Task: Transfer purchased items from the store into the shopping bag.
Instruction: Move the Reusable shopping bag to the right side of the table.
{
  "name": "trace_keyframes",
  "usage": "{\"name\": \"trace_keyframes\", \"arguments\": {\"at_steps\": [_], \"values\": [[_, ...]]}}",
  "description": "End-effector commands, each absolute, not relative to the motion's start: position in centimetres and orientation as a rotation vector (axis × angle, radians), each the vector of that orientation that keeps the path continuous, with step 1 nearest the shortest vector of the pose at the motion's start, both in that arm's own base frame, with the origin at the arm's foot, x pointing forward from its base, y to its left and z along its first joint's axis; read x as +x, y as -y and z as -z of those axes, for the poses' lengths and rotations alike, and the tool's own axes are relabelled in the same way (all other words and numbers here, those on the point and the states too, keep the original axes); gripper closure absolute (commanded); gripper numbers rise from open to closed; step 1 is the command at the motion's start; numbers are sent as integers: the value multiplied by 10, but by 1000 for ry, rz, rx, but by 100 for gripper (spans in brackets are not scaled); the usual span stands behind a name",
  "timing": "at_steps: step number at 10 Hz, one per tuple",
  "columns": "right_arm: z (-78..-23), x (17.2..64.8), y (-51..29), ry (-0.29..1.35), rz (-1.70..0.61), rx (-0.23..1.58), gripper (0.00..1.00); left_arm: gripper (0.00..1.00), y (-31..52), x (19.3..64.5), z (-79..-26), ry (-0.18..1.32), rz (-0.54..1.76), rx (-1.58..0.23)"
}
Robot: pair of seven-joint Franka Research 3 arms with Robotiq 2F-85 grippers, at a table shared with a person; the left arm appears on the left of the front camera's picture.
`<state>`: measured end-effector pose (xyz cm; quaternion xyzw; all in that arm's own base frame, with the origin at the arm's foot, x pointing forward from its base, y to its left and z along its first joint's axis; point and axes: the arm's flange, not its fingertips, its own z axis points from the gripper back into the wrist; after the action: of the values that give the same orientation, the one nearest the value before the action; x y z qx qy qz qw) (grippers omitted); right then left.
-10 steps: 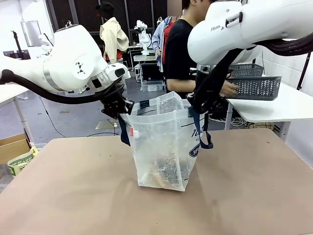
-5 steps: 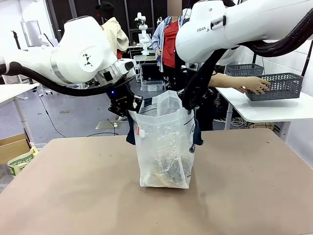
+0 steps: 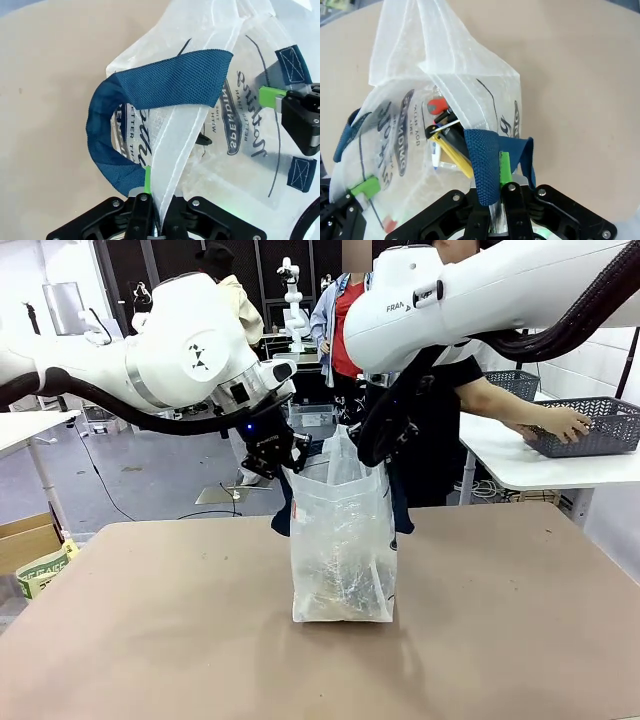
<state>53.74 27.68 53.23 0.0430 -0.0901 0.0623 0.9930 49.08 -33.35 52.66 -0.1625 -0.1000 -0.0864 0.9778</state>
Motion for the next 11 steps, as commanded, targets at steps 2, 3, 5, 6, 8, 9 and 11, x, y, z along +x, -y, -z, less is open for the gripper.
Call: {"name": "trace_keyframes", "arguments": {"at_steps": [2, 3, 5, 6, 8, 9, 11], "values": [[-537, 535, -274, 179, -121, 82, 100, 100, 325, 492, -529, 226, 161, -301], [-533, 537, -276, 180, -124, 85, 100, 100, 331, 492, -527, 204, 173, -322], [-528, 544, -294, 250, -118, 91, 100, 100, 347, 491, -524, 222, 181, -366], [-527, 545, -300, 252, -129, 100, 100, 100, 349, 489, -526, 231, 178, -374], [-523, 547, -312, 277, -139, 107, 100, 100, 353, 484, -524, 242, 167, -395], [-520, 548, -316, 275, -124, 112, 100, 100, 353, 483, -523, 248, 134, -392], [-519, 547, -320, 290, -102, 127, 100, 100, 357, 481, -522, 246, 126, -398]]}}
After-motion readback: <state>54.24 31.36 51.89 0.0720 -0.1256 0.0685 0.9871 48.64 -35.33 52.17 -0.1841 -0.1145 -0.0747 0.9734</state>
